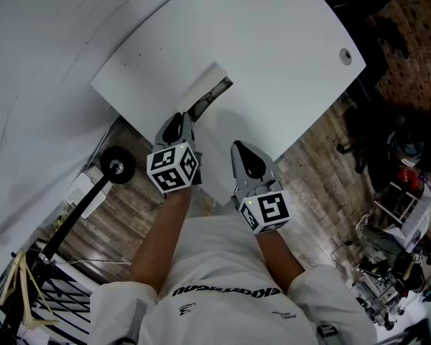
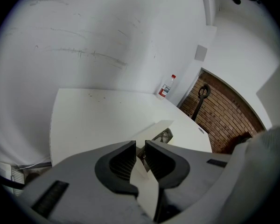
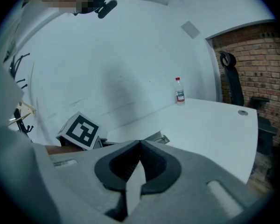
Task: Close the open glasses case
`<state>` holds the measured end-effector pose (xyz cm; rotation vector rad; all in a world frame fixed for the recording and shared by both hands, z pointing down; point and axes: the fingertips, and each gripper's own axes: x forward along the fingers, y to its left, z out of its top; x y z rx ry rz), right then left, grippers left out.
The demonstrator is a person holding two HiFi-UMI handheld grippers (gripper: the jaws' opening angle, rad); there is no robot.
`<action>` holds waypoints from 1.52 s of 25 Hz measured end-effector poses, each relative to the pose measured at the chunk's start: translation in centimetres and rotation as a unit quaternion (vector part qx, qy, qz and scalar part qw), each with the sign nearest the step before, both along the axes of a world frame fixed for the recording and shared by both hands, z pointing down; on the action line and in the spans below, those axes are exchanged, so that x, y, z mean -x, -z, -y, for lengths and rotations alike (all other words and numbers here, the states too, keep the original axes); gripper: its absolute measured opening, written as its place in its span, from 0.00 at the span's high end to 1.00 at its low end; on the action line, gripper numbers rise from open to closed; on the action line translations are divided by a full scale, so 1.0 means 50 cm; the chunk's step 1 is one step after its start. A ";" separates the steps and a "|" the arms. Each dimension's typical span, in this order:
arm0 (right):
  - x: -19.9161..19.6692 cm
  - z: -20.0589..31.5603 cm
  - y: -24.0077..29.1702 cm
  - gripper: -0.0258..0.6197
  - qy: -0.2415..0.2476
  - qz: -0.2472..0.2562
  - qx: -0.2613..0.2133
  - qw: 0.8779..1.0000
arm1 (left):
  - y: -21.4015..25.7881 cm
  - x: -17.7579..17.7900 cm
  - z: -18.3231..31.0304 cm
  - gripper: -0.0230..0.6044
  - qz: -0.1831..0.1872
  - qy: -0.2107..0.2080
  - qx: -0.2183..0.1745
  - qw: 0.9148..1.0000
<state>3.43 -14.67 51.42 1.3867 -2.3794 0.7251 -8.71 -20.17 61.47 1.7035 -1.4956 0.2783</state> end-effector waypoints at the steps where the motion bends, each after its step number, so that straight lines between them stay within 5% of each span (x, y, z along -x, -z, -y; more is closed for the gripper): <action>1: -0.002 0.000 0.002 0.96 0.000 -0.001 -0.001 1.000 | 0.001 -0.001 -0.001 0.87 0.001 0.000 0.000 1.000; 38: -0.039 -0.020 0.001 0.96 0.001 -0.008 -0.004 1.000 | -0.029 -0.052 -0.042 0.87 0.009 -0.024 0.002 1.000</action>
